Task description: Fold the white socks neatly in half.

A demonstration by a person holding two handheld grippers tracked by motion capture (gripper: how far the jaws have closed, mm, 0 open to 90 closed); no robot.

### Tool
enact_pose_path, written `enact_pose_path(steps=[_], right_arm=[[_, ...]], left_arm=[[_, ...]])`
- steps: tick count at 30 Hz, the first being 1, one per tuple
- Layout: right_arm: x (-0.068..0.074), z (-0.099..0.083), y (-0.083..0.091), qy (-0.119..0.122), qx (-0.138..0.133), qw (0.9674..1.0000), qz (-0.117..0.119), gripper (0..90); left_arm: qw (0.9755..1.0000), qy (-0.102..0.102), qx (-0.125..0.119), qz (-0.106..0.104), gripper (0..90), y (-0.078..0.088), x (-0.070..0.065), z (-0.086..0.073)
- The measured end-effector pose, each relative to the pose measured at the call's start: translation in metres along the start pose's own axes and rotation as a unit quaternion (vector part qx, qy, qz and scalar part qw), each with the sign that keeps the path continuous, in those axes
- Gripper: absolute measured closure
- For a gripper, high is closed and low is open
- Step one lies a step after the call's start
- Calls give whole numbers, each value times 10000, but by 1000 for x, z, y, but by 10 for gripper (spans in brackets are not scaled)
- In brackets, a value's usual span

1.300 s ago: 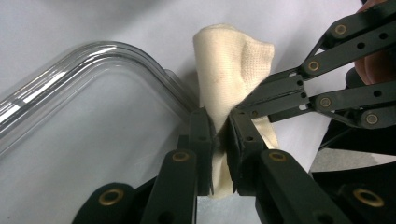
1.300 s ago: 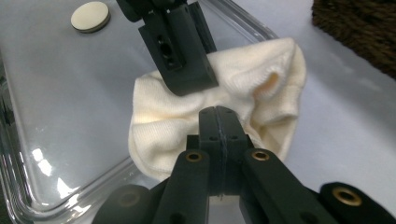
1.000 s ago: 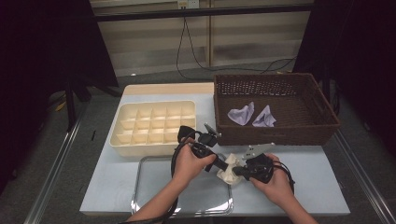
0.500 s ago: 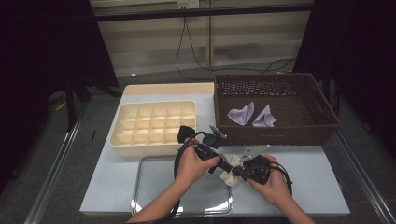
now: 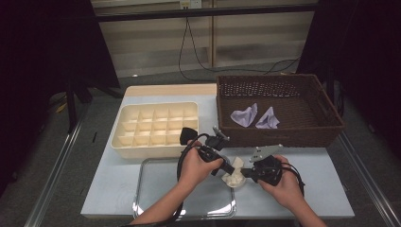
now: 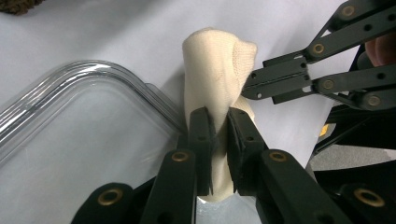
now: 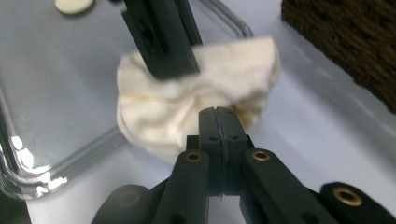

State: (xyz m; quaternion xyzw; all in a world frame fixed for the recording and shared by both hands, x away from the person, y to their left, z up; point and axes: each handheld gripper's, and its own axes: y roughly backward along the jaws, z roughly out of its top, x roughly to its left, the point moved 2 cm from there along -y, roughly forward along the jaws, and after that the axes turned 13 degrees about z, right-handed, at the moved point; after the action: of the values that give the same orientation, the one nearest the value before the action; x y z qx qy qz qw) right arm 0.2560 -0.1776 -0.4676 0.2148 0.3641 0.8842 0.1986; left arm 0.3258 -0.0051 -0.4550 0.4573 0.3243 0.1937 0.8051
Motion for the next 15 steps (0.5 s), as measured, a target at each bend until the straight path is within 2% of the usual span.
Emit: enact_pose_path(steps=[4,9,13,14,15], right_arm=[[-2,-5,-5,-115,3,9999,84,900],[-2,-3,-8,-111,-15,9999,70,900],[-1,-2,-12,-109,9,9999,74,900],[-1,-2,-13,-116,27,9999,59,900],[-1,-2,-13,-108,26,9999,70,900]], left_arm=[[10000,-70,16,8,810,3,-2,1],[9998,-193,8,-71,788,6,-9,4],[9992,-385,-31,-115,774,7,-16,5],[9994,-330,-41,-93,778,5,-17,4],[9993,-367,5,-106,779,4,-18,4]])
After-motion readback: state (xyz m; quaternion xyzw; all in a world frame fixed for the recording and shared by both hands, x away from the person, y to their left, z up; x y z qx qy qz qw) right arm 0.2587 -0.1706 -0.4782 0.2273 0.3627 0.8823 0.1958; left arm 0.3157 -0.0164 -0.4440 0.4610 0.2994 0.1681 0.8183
